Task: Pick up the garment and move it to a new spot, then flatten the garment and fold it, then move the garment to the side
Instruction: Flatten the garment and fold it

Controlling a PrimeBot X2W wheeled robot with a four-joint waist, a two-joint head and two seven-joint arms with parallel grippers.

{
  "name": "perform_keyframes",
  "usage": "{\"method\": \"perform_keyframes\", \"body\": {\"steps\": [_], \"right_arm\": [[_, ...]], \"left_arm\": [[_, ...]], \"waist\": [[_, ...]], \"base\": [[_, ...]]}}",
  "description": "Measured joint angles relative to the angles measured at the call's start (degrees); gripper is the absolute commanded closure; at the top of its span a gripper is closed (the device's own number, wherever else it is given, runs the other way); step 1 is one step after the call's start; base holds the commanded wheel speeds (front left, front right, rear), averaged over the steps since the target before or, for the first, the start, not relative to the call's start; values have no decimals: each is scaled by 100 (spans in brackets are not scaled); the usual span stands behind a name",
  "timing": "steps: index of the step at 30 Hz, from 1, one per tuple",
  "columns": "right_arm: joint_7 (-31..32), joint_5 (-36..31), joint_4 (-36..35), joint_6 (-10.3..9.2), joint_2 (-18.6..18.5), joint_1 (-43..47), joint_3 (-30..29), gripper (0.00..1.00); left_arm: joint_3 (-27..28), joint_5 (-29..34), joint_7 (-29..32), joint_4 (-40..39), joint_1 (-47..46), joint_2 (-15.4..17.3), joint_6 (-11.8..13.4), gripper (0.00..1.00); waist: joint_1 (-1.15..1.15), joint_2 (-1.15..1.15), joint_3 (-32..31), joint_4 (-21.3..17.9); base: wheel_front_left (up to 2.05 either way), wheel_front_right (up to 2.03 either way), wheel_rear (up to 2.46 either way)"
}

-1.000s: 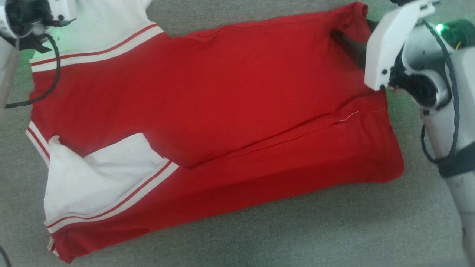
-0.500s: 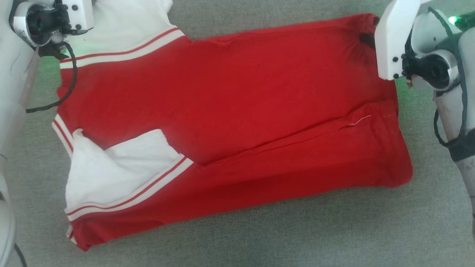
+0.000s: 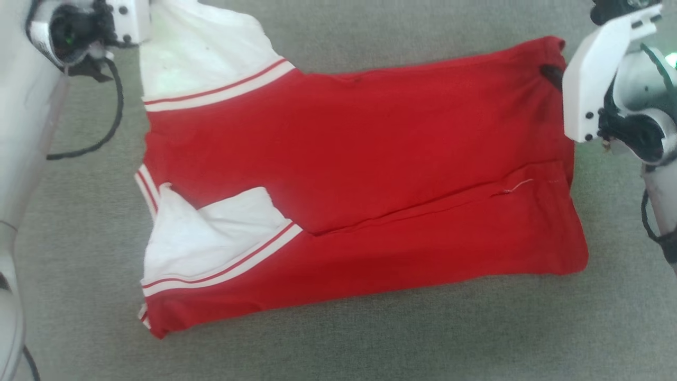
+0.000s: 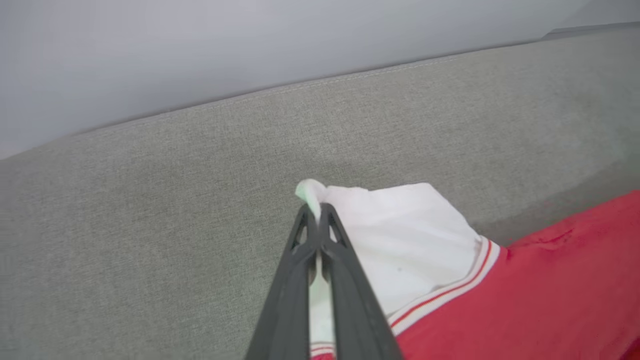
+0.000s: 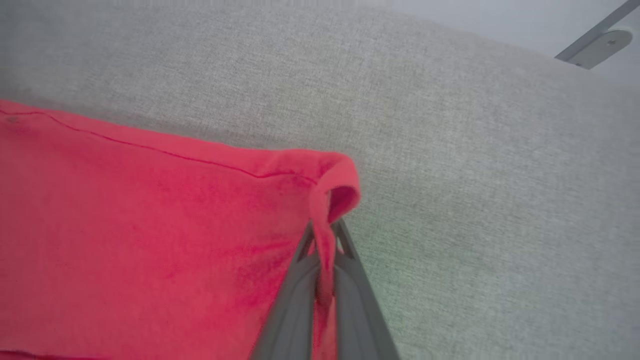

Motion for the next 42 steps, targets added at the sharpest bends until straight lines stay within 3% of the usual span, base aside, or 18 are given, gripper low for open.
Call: {"method": "perform_keyframes", "body": {"steps": [7,11,18,25,31,36,37,38,39,40,41,42], "right_arm": [[100,79,-626,0,-205,536,-174,100],[216,141,-1034,0,-318,921,-349,100],[532,179,-1774,0,-408,1783,-870,100],[973,224,-2424,0,-290,2841,-1349,100],[1093,122,-2391,-1,-91,3345,-1461,100],[994,71,-2108,-1,103,3392,-1411,100],[966,69,-2043,-1,135,3392,-1391,100],[953,56,-1986,-1,162,3392,-1361,92],[904,44,-1919,-1,177,3388,-1329,68],[893,41,-1864,-1,186,3379,-1296,51],[888,45,-1828,-1,192,3379,-1246,29],[881,75,-1811,-1,210,3379,-1199,1]], "left_arm": [[-126,2,60,-868,526,226,10,100],[-189,-3,209,-1733,936,501,247,100],[-192,-41,568,-4083,1959,1323,1191,100],[-109,-250,737,-6486,3382,2290,2466,100],[-57,-542,463,-6862,4302,2464,2862,100],[-60,-794,103,-6426,4853,2326,2755,100],[-46,-818,8,-6299,4904,2269,2689,94],[-26,-902,-55,-6151,4949,2203,2644,89],[-30,-945,-124,-6021,4996,2169,2585,65],[-27,-937,-213,-5880,5030,2143,2526,27],[12,-967,-305,-5758,5066,2084,2513,7],[24,-1002,-358,-5675,5108,2046,2480,0]], "waist": [[0,0,-394,208],[0,0,-602,310],[0,0,-876,444],[0,0,-974,484],[0,0,-974,471],[0,0,-1010,435],[0,0,-1028,429],[0,0,-1053,424],[0,0,-1080,418],[0,0,-1105,411],[0,0,-1137,406],[0,0,-1170,401]], "base": [[0,0,0],[0,0,0],[0,0,0],[0,0,0],[0,0,0],[0,0,0],[0,0,0],[0,0,0],[0,0,0],[0,0,0],[0,0,0],[0,0,0]]}}
